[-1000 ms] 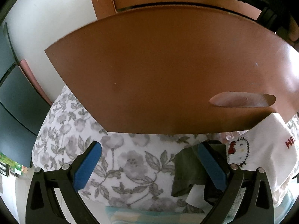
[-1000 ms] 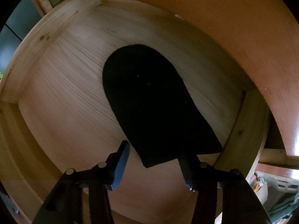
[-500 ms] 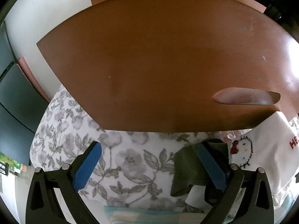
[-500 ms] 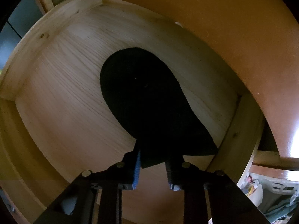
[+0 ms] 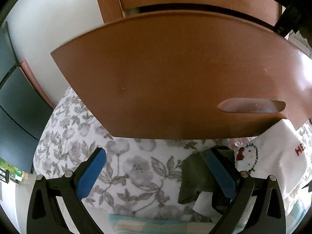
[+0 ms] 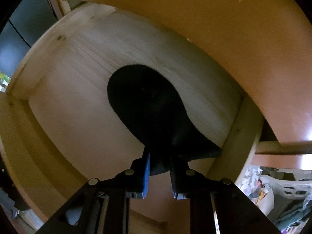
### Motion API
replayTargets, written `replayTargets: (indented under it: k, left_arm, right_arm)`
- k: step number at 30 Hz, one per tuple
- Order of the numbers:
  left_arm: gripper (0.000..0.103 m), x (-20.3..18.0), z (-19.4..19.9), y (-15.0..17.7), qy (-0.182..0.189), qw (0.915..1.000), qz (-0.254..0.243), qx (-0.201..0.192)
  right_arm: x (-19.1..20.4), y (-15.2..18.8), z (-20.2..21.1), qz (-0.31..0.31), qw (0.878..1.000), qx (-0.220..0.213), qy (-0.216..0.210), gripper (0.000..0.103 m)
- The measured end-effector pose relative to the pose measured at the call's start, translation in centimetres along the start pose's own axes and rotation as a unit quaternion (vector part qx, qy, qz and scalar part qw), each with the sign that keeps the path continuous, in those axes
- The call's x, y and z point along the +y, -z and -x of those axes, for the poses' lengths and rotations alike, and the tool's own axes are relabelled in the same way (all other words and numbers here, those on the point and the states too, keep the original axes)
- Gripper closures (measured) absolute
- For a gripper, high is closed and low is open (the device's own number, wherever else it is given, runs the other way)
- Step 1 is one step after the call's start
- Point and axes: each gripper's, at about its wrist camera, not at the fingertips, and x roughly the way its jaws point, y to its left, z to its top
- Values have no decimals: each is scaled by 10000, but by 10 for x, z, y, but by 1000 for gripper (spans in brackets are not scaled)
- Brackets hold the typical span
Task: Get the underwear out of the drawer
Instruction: 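Lift the black cloth up out of the drawer with the right gripper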
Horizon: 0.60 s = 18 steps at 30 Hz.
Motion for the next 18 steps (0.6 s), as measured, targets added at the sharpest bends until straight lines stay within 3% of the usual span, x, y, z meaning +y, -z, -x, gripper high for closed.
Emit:
replayTargets:
  k: [14, 18]
  left_arm:
    - [1, -2, 11, -1, -47, 10000, -81, 5]
    - [1, -3, 17, -1, -68, 9999, -99, -61]
  right_arm:
    - [7, 9, 50, 47, 9996, -242, 149, 90]
    - [26, 17, 54, 99, 9994, -278, 171, 90]
